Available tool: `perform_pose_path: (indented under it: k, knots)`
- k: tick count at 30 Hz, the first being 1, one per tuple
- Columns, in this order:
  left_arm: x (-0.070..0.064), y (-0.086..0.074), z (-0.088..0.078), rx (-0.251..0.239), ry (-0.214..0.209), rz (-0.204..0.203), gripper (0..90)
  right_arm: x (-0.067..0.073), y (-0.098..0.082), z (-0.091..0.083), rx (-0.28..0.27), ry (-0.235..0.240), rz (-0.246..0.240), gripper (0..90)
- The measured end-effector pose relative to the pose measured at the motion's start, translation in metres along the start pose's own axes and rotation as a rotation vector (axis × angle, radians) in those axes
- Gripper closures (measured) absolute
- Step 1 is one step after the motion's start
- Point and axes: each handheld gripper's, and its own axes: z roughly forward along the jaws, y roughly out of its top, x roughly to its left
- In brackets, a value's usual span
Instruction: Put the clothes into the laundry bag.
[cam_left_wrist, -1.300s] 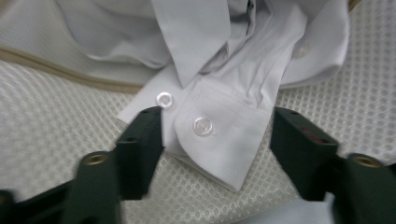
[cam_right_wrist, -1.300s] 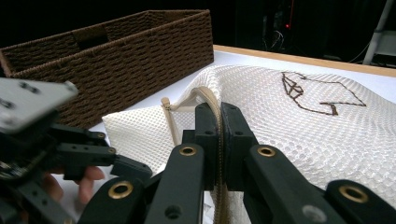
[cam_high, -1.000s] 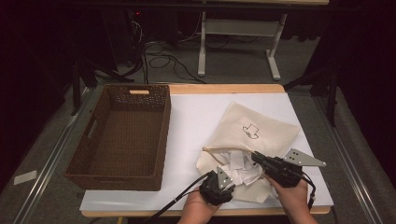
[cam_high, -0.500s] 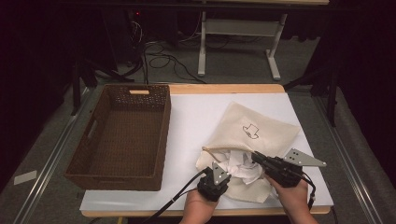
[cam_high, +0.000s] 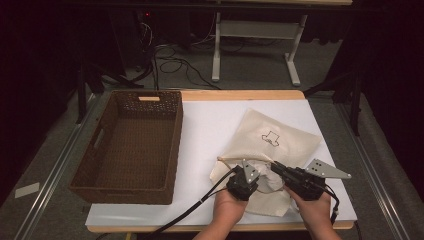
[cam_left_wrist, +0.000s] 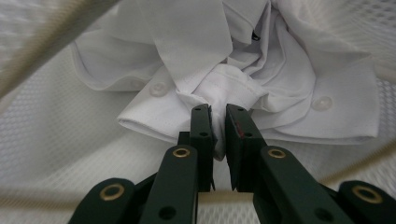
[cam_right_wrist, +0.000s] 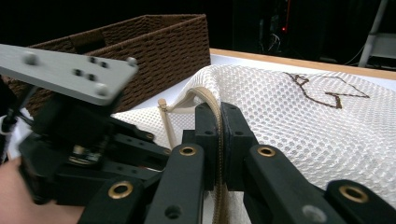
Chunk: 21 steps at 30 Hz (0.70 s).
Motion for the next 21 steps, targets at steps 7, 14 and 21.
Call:
perform_pose_path:
  k: [7, 14, 21]
  knots:
    - [-0.004, 0.0, 0.014, -0.005, 0.011, 0.012, 78.3, -0.005, -0.001, -0.002, -0.008, -0.003, 0.021, 88.2]
    - [-0.005, -0.001, 0.012, -0.017, 0.004, 0.022, 73.7, -0.004, -0.001, -0.002, -0.004, -0.005, 0.02, 88.2]
    - [-0.004, -0.006, 0.001, -0.009, -0.034, 0.03, 49.3, -0.004, -0.001, -0.002, -0.004, -0.004, 0.018, 88.0]
